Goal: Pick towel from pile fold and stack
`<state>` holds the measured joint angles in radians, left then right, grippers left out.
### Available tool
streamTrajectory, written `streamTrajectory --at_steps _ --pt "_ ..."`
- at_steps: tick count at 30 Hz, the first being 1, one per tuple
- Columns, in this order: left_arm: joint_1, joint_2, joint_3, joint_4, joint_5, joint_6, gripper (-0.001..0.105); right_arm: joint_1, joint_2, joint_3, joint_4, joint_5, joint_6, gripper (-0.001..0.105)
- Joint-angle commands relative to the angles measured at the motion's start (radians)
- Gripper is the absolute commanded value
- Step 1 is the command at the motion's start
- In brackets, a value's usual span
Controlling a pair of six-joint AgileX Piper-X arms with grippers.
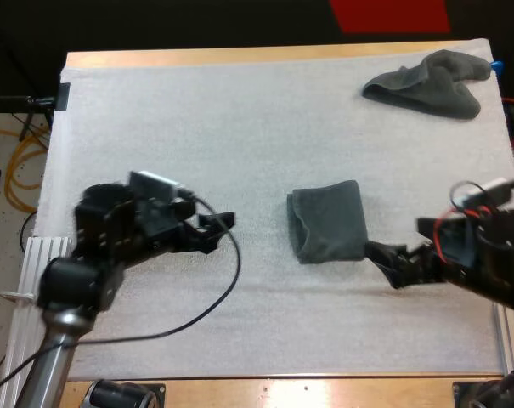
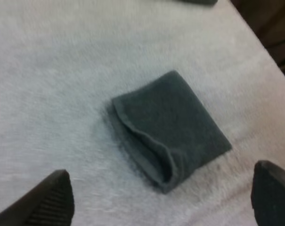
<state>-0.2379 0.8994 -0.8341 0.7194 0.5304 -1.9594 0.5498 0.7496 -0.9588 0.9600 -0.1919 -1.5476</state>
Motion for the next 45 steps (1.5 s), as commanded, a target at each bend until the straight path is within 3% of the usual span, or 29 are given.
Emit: streamTrajectory --at_steps 1,5,12,15,20,30,37,45 --pt "-0.03 0.022 -0.007 -0.03 -0.037 -0.03 0.075 0.002 -0.022 -0.004 0.051 0.038 0.003 0.093" --pt "-0.127 0.142 -0.007 -0.149 -0.127 -0.102 0.075 0.002 -0.071 -0.004 0.144 0.099 0.003 0.093" --pt "-0.197 0.396 -0.007 -0.352 -0.138 -0.239 0.075 0.002 -0.116 -0.004 0.198 0.099 0.003 0.093" --pt "-0.208 0.516 -0.007 -0.43 -0.115 -0.328 0.074 0.002 -0.119 -0.004 0.197 0.099 0.003 0.093" --pt "-0.21 0.702 -0.01 -0.549 -0.014 -0.461 0.074 0.002 -0.119 -0.004 0.197 0.103 0.003 0.093" --pt "-0.21 0.842 -0.041 -0.56 0.051 -0.517 0.074 0.002 -0.119 -0.004 0.197 0.113 0.003 0.093" --pt "-0.28 0.854 -0.049 -0.507 -0.029 -0.526 0.074 0.002 -0.119 -0.004 0.197 0.137 0.003 0.093" --pt "-0.374 0.929 -0.169 -0.431 -0.022 -0.53 0.074 0.002 -0.119 -0.004 0.197 0.137 0.003 0.093"
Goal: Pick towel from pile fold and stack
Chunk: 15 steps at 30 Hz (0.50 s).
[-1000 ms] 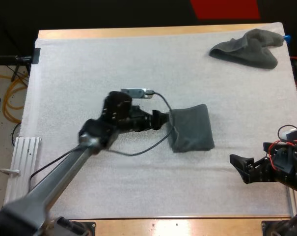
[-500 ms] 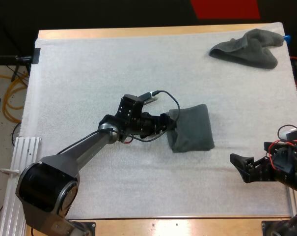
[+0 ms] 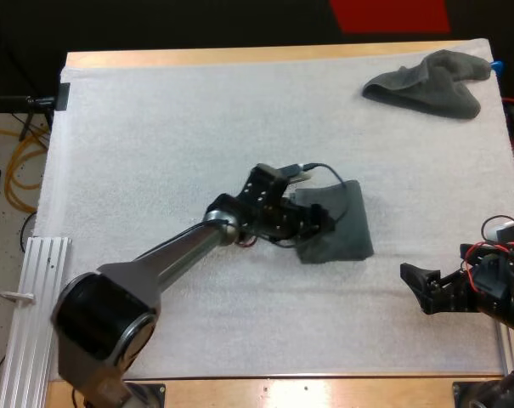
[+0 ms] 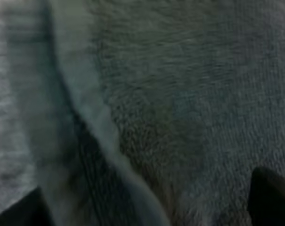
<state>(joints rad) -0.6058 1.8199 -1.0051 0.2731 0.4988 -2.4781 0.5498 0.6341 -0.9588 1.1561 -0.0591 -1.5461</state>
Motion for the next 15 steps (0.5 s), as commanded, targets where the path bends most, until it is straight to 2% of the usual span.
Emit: streamTrajectory --at_steps 1,4,6,8,9,11,12,14,15 --pt "-0.014 0.021 -0.02 0.027 0.018 -0.011 0.074 0.002 -0.003 -0.004 0.001 0.004 0.001 0.093" --pt "-0.016 0.035 -0.052 0.06 0.025 -0.011 0.074 0.002 -0.003 -0.004 0.001 0.004 0.001 0.093" --pt "-0.016 0.035 -0.052 0.059 0.025 -0.009 0.068 0.002 -0.003 -0.004 0.001 0.004 0.001 0.093" --pt "-0.016 0.035 -0.052 0.067 0.023 -0.009 0.054 0.002 -0.003 -0.004 0.001 0.004 0.001 0.093" --pt "-0.016 0.035 -0.052 0.067 0.023 -0.009 0.051 0.002 -0.003 -0.004 0.001 0.004 0.001 0.093" --pt "-0.016 0.035 -0.052 0.08 0.025 -0.009 0.03 0.002 -0.003 -0.004 0.001 0.004 0.001 0.093" --pt "-0.016 0.035 -0.052 0.086 0.025 -0.009 0.023 0.002 -0.003 -0.004 0.001 0.004 0.001 0.093" --pt "-0.012 0.03 -0.052 0.121 0.016 0.022 0.0 0.002 -0.003 -0.004 0.001 0.004 0.001 0.093" --pt "-0.012 0.024 -0.052 0.13 0.006 0.04 0.0 0.002 -0.003 -0.004 0.001 0.004 0.001 0.093"
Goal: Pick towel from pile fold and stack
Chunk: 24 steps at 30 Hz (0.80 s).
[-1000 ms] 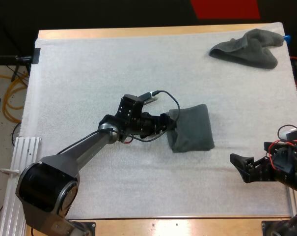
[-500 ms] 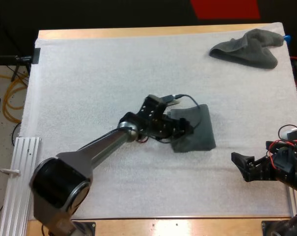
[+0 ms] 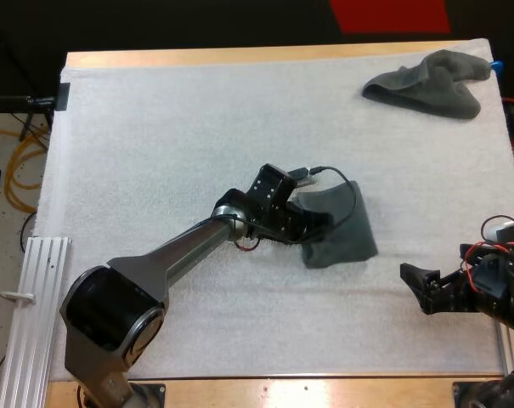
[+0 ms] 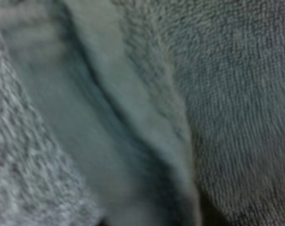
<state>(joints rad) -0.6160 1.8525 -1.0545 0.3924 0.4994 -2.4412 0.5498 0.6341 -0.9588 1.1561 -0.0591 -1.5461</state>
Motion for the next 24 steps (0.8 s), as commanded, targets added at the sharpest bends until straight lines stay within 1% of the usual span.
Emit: streamTrajectory --at_steps 1,2,3,5,6,7,8,9,11,12,13,14,15,17,18,20,21,23,24 --pt "0.0 -0.019 -0.003 0.036 -0.02 0.034 0.0 0.002 -0.003 -0.004 0.001 0.004 0.001 0.093" --pt "0.003 -0.038 -0.003 0.068 -0.057 0.076 0.0 0.002 -0.003 -0.004 0.001 0.004 0.001 0.093" --pt "0.006 -0.046 -0.003 0.086 -0.07 0.101 0.0 0.002 -0.003 -0.004 0.001 0.004 0.001 0.093" --pt "0.024 -0.094 -0.003 0.153 -0.143 0.209 0.0 0.002 -0.003 -0.004 0.001 0.004 0.001 0.093" --pt "0.032 -0.107 -0.003 0.165 -0.158 0.228 0.0 0.002 -0.003 -0.004 0.001 0.004 0.001 0.093" --pt "0.05 -0.132 -0.003 0.2 -0.178 0.281 0.0 0.002 -0.003 -0.004 -0.001 0.004 0.001 0.093" --pt "0.07 -0.151 -0.003 0.236 -0.19 0.33 0.0 0.002 -0.003 -0.004 -0.004 0.004 0.001 0.093" --pt "0.084 -0.166 -0.003 0.255 -0.194 0.354 0.0 0.002 -0.003 -0.004 -0.007 0.004 0.001 0.093" --pt "0.151 -0.197 -0.005 0.329 -0.197 0.435 0.0 0.002 -0.003 -0.004 -0.017 0.0 0.001 0.093" --pt "0.164 -0.201 -0.005 0.35 -0.198 0.459 0.0 0.002 -0.003 -0.004 -0.02 -0.003 0.001 0.093" --pt "0.205 -0.213 -0.005 0.391 -0.212 0.503 0.0 0.002 -0.003 -0.004 -0.024 -0.014 0.001 0.093" --pt "0.246 -0.221 -0.005 0.434 -0.247 0.548 0.0 0.002 -0.003 -0.004 -0.028 -0.019 0.001 0.093" --pt "0.268 -0.225 -0.005 0.448 -0.269 0.565 0.0 0.002 -0.003 -0.004 -0.029 -0.025 0.001 0.093" --pt "0.346 -0.233 -0.005 0.516 -0.367 0.654 0.0 0.002 -0.003 -0.004 -0.032 -0.034 0.001 0.093" --pt "0.369 -0.231 -0.005 0.537 -0.393 0.689 0.0 0.002 -0.003 -0.004 -0.032 -0.034 0.001 0.093" --pt "0.452 -0.232 -0.005 0.579 -0.49 0.772 0.0 0.002 -0.003 -0.004 -0.032 -0.034 0.001 0.093" --pt "0.467 -0.232 -0.005 0.584 -0.51 0.793 0.0 0.002 -0.003 -0.004 -0.032 -0.034 0.001 0.093" --pt "0.541 -0.232 -0.005 0.586 -0.617 0.863 0.0 0.002 -0.003 -0.004 -0.032 -0.034 0.001 0.093" --pt "0.559 -0.232 -0.008 0.586 -0.645 0.871 0.0 0.002 -0.003 -0.004 -0.032 -0.034 0.001 0.093"
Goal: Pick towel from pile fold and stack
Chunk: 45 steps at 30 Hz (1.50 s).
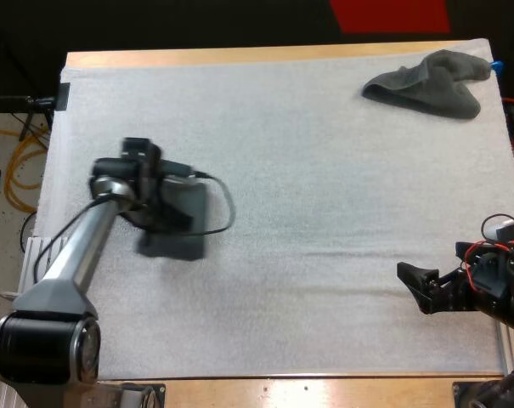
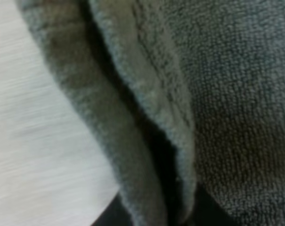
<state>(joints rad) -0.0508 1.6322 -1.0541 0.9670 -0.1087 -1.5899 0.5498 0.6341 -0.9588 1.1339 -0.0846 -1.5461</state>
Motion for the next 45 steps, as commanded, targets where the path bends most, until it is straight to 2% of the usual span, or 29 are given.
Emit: streamTrajectory --at_steps 1,4,9,12,16,17,19,21,25,27,30,33,38,41,45 --pt "0.025 -0.011 -0.011 0.011 -0.078 0.035 0.0 0.002 -0.003 -0.004 -0.013 -0.009 0.001 0.093" --pt "0.086 -0.012 -0.018 -0.004 -0.124 0.055 0.0 0.002 -0.003 -0.004 -0.021 -0.009 0.001 0.093" --pt "0.153 -0.014 -0.028 -0.008 -0.12 0.071 0.002 0.002 -0.003 -0.004 -0.03 -0.009 0.001 0.093" --pt "0.159 -0.014 -0.028 -0.014 -0.121 0.1 0.013 0.002 -0.003 -0.004 -0.031 -0.009 0.001 0.093" --pt "0.159 -0.014 -0.028 -0.024 -0.132 0.102 0.041 0.002 -0.003 -0.004 -0.031 -0.009 0.001 0.093" --pt "0.159 -0.014 -0.028 -0.026 -0.154 0.102 0.048 0.002 -0.003 -0.004 -0.031 -0.009 0.001 0.093" --pt "0.159 -0.017 -0.031 -0.026 -0.202 0.102 0.053 0.002 -0.003 -0.004 -0.031 -0.009 0.001 0.093" --pt "0.159 -0.023 -0.039 -0.028 -0.259 0.102 0.054 0.002 -0.003 -0.004 -0.031 -0.009 0.001 0.093" --pt "0.159 -0.048 -0.083 -0.05 -0.444 0.123 0.054 0.002 -0.003 -0.004 -0.031 -0.009 0.001 0.093" --pt "0.159 -0.061 -0.104 -0.052 -0.469 0.137 0.054 0.002 -0.003 -0.004 -0.031 -0.009 0.001 0.093" --pt "0.159 -0.108 -0.125 -0.052 -0.431 0.132 0.054 0.002 -0.003 -0.004 -0.031 -0.009 0.001 0.093" --pt "0.159 -0.173 -0.125 -0.046 -0.319 0.109 0.054 0.002 -0.003 -0.004 -0.031 -0.011 0.001 0.093" --pt "0.159 -0.33 -0.125 0.016 -0.045 -0.013 0.054 0.002 -0.003 -0.004 -0.031 -0.088 0.001 0.093" --pt "0.159 -0.42 -0.114 0.052 0.077 -0.049 0.054 0.002 -0.003 -0.004 -0.031 -0.094 0.001 0.093" --pt "0.159 -0.519 -0.092 0.086 0.149 -0.066 0.053 0.002 -0.003 -0.004 -0.035 -0.094 0.001 0.093"
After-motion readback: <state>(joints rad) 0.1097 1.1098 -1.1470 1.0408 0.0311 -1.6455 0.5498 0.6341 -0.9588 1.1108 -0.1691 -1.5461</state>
